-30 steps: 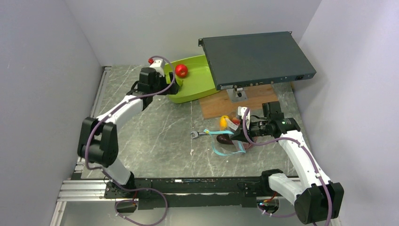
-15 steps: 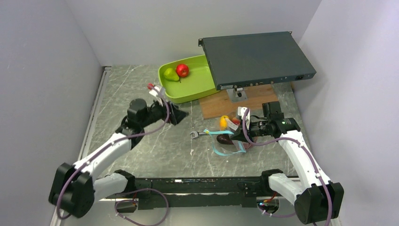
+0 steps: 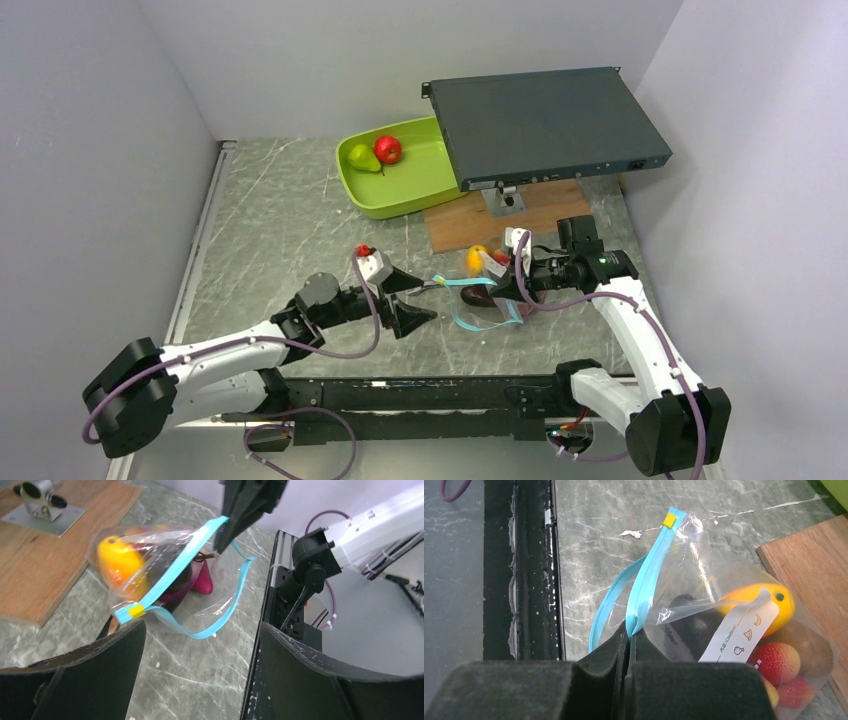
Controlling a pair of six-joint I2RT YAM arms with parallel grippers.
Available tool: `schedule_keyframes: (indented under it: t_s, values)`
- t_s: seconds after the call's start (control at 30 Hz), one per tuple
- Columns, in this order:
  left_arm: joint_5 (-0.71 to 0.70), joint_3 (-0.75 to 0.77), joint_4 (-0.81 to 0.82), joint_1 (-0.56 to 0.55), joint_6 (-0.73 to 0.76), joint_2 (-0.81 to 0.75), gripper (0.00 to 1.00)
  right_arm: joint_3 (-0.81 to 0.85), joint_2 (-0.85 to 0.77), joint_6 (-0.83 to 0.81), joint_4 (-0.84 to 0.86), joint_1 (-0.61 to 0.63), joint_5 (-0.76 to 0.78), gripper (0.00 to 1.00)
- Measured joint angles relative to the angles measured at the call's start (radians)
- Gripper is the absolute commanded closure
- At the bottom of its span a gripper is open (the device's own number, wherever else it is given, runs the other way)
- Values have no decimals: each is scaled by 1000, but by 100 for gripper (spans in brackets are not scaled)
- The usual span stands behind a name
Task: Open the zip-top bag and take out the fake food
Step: Pick up the fake fruit from the zipper food storage bag.
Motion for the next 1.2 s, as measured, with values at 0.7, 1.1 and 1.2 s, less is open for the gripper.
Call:
schedule_keyframes:
  t_s: [0.7,1.1,1.2]
  values:
    - [-396,-21,210,-332,420,194,11,0,8,-24,-18,0,0,100]
    - [-407,18,348,-349,592,350,9,0,13,-30,-20,0,10,100]
    - [-397,37,376,-349,628,383,9,0,34,-39,-29,0,10,100]
